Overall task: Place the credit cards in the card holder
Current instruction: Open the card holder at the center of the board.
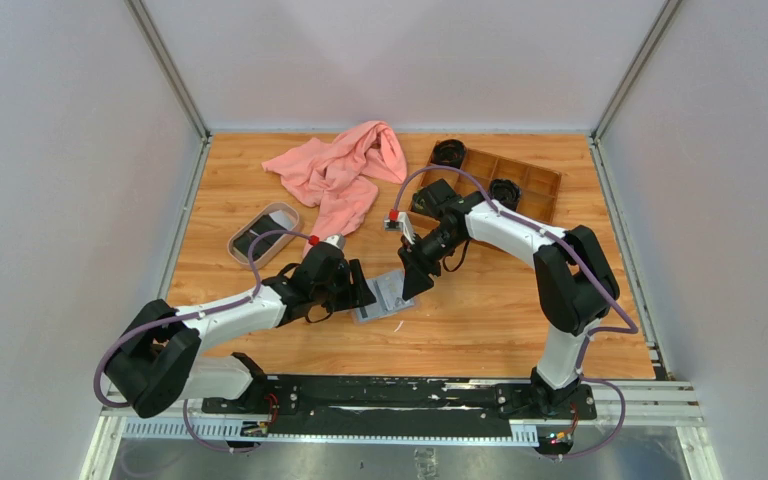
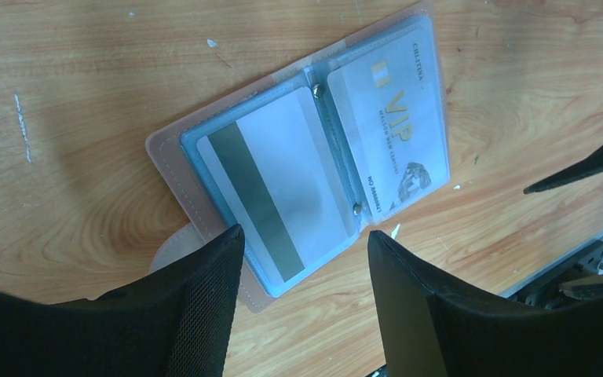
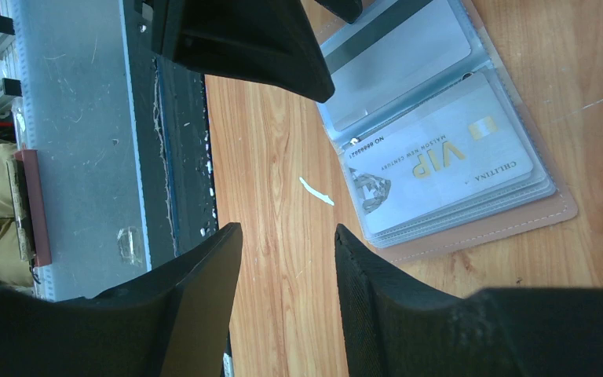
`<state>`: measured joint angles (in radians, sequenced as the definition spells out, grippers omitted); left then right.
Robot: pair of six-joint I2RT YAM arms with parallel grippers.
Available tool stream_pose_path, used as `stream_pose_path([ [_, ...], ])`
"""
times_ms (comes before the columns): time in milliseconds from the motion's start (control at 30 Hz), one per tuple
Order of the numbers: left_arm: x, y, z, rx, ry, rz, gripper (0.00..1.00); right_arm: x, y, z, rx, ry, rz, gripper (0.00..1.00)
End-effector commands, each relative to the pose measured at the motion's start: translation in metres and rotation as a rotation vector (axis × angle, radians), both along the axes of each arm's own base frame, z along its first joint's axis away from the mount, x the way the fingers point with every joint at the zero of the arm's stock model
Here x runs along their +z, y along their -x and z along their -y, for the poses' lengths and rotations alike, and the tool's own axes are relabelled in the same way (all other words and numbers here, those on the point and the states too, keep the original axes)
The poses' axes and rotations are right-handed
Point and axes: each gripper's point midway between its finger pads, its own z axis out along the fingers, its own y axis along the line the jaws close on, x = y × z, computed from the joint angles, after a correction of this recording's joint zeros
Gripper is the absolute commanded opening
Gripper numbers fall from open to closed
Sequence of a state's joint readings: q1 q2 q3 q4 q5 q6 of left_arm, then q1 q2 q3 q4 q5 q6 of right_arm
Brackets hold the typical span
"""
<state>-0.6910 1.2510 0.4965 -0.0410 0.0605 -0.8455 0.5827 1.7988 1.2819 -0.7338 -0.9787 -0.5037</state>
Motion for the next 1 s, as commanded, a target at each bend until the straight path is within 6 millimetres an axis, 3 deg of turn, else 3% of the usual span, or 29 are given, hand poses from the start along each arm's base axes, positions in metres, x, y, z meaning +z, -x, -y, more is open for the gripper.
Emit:
stream_pose_path([
  [0,-0.001,-0.003,0.0,0.009,-0.016,-0.04,0.64,0.0,0.0,-0.005,0.008,0.008,-0.009,0.51],
  [200,-0.005,-0.004,0.005,0.004,-0.001,-0.068,0.64,-0.01,-0.009,0.0,-0.024,0.079,0.02,0.51],
  [400,-0.007,-0.007,0.008,0.01,0.01,-0.082,0.64,-0.042,-0.032,0.014,-0.108,0.251,0.074,0.49],
  [600,-0.015,-0.004,0.02,-0.024,0.051,-0.132,0.64,-0.065,-0.04,0.023,-0.142,0.348,0.065,0.46],
  [967,-0.001,-0.015,0.046,-0.122,0.124,-0.084,0.65,-0.066,-0.035,0.02,-0.136,0.335,0.034,0.46],
])
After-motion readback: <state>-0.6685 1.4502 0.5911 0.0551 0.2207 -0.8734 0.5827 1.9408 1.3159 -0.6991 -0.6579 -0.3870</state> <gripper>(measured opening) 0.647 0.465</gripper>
